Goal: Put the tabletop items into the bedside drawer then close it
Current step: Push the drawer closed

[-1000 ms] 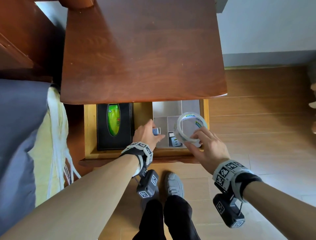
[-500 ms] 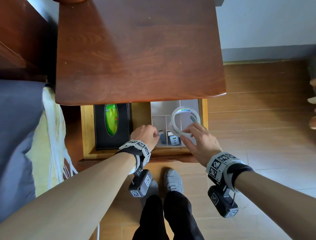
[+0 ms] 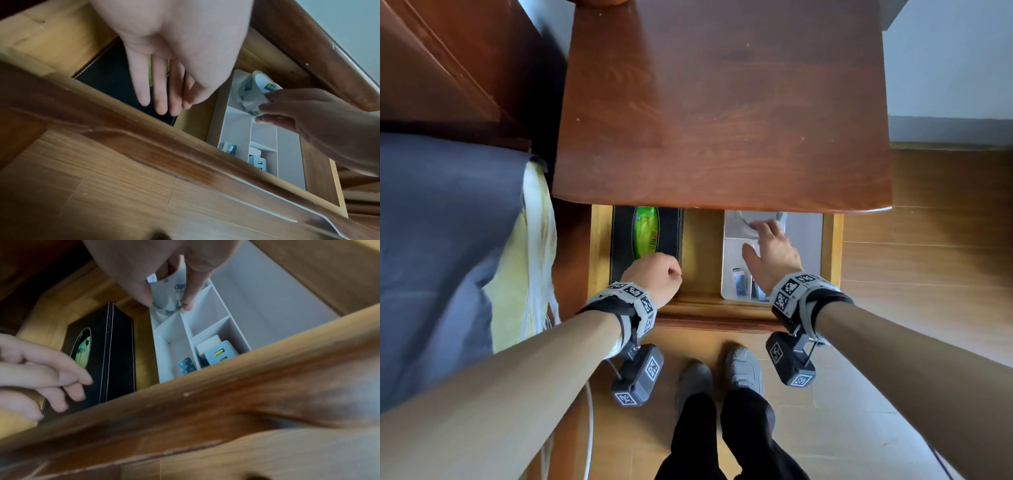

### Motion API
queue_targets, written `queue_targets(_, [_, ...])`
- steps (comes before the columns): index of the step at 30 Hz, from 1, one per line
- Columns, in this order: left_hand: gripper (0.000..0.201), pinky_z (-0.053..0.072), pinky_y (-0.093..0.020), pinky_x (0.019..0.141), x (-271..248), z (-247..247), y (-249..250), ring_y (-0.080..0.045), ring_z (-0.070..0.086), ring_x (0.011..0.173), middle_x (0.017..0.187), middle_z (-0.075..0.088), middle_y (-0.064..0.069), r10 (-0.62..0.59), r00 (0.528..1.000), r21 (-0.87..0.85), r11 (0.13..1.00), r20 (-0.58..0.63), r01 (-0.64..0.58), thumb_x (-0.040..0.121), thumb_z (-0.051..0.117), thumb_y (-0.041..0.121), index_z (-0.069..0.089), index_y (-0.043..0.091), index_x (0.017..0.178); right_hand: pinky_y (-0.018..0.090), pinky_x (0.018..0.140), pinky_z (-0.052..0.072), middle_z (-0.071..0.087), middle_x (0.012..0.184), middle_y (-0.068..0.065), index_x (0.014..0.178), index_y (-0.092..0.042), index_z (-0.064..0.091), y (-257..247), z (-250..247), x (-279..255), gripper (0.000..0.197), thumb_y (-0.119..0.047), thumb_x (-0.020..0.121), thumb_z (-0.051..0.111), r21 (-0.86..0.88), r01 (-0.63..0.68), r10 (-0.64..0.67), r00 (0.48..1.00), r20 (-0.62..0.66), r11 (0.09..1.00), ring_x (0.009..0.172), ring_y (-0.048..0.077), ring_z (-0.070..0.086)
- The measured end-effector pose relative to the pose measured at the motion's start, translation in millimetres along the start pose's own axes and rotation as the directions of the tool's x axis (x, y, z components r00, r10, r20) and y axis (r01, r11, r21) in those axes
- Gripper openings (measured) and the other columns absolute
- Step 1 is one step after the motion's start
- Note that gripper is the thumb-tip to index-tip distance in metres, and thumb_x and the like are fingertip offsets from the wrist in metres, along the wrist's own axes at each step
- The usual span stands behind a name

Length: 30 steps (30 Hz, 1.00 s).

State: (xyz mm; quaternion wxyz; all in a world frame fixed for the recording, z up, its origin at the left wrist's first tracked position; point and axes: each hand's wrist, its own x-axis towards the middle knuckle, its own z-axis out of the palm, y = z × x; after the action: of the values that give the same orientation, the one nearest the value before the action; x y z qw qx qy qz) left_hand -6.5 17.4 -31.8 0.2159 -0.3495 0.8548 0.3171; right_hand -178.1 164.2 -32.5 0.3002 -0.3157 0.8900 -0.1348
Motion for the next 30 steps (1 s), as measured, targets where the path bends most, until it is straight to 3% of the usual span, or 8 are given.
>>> queue_targets(4, [0.025, 0.053, -0.027, 0.071, -3, 8, -6, -0.015, 0.068, 0.080, 0.085, 0.073, 0.006, 0.011, 0.998, -0.043, 0.999, 0.061, -0.008, 0.093, 0.050, 0.023, 0.075, 0.021, 0.089, 0.040, 0.101, 0.041, 0.036, 0.147, 0.003, 0.145, -0.014, 0.036, 0, 12, 0, 0.057, -0.025, 0.091, 0.050, -0.071, -0.012, 0.018, 0.996, 0.091, 0.997, 0.134, 0.025, 0.036])
queue_targets(7, [0.036, 0.055, -0.034, 0.072, -12, 13, -4, -0.019, 0.069, 0.077, 0.078, 0.073, 0.000, -0.024, 0.993, -0.102, 0.994, 0.118, 0.036, 0.092, 0.051, 0.049, 0.070, 0.019, 0.084, 0.039, 0.101, 0.041, 0.033, 0.150, 0.000, 0.144, -0.017, 0.039, 3, 12, -11, 0.054, -0.024, 0.092, 0.050, -0.024, -0.020, 0.022, 0.997, 0.076, 1.000, 0.135, 0.022, 0.037])
queue_targets(10, [0.057, 0.050, -0.034, 0.086, -25, 10, -1, -0.011, 0.061, 0.095, 0.101, 0.066, 0.010, -0.014, 0.967, -0.129, 0.990, 0.256, 0.049, 0.080, 0.050, 0.075, 0.068, 0.026, 0.102, 0.035, 0.099, 0.040, 0.041, 0.143, -0.002, 0.135, -0.020, 0.048, 6, 6, -33, 0.041, -0.030, 0.095, 0.049, 0.026, 0.021, -0.021, 0.999, 0.026, 0.999, 0.129, 0.019, 0.043])
queue_targets(12, [0.071, 0.048, -0.035, 0.089, -33, 7, -2, -0.011, 0.055, 0.105, 0.115, 0.057, 0.011, 0.040, 0.947, -0.020, 0.999, 0.318, -0.036, 0.069, 0.057, 0.080, 0.062, 0.029, 0.119, 0.033, 0.093, 0.042, 0.046, 0.135, -0.006, 0.127, -0.024, 0.053, 9, 3, -53, 0.036, -0.040, 0.095, 0.048, 0.044, 0.039, -0.042, 0.997, 0.057, 0.998, 0.123, 0.015, 0.047])
queue_targets(16, [0.072, 0.050, -0.037, 0.086, -40, 10, -14, -0.018, 0.049, 0.116, 0.130, 0.048, 0.005, 0.090, 0.941, 0.349, 0.914, 0.326, -0.209, 0.074, 0.072, 0.046, 0.045, 0.027, 0.138, 0.036, 0.098, 0.044, 0.047, 0.125, -0.016, 0.129, -0.029, 0.051, 26, 8, -92, 0.055, -0.063, 0.086, 0.052, 0.025, 0.032, -0.037, 0.970, 0.242, 0.999, 0.115, 0.006, 0.047])
queue_targets(19, [0.054, 0.051, -0.036, 0.082, -37, 6, -16, -0.021, 0.053, 0.113, 0.127, 0.050, 0.001, 0.085, 0.953, 0.504, 0.833, 0.290, -0.228, 0.082, 0.067, 0.024, 0.050, 0.021, 0.133, 0.036, 0.108, 0.035, 0.047, 0.135, -0.011, 0.137, -0.029, 0.042, 39, 15, -103, 0.064, -0.050, 0.082, 0.066, -0.219, 0.135, -0.075, 0.962, 0.261, 0.966, 0.125, 0.014, 0.043])
queue_targets(23, [0.044, 0.048, -0.035, 0.074, -33, -4, -5, -0.025, 0.061, 0.101, 0.115, 0.058, -0.002, 0.128, 0.917, 0.607, 0.714, 0.378, -0.350, 0.082, 0.063, 0.023, 0.056, 0.015, 0.125, 0.034, 0.102, 0.042, 0.051, 0.132, -0.008, 0.133, -0.027, 0.046, 42, 10, -100, 0.050, -0.019, 0.087, 0.062, -0.418, 0.182, -0.100, 0.972, 0.211, 0.890, 0.122, 0.016, 0.047])
queue_targets(30, [0.040, 0.054, -0.040, 0.080, -37, -42, 11, -0.025, 0.063, 0.099, 0.110, 0.063, 0.000, 0.105, 0.898, 0.621, 0.687, 0.427, -0.376, 0.080, 0.064, 0.026, 0.060, 0.018, 0.119, 0.033, 0.094, 0.046, 0.054, 0.124, -0.013, 0.128, -0.031, 0.050, 20, -24, -106, 0.042, -0.024, 0.089, 0.061, -0.377, 0.149, -0.077, 0.977, 0.198, 0.914, 0.118, 0.013, 0.051])
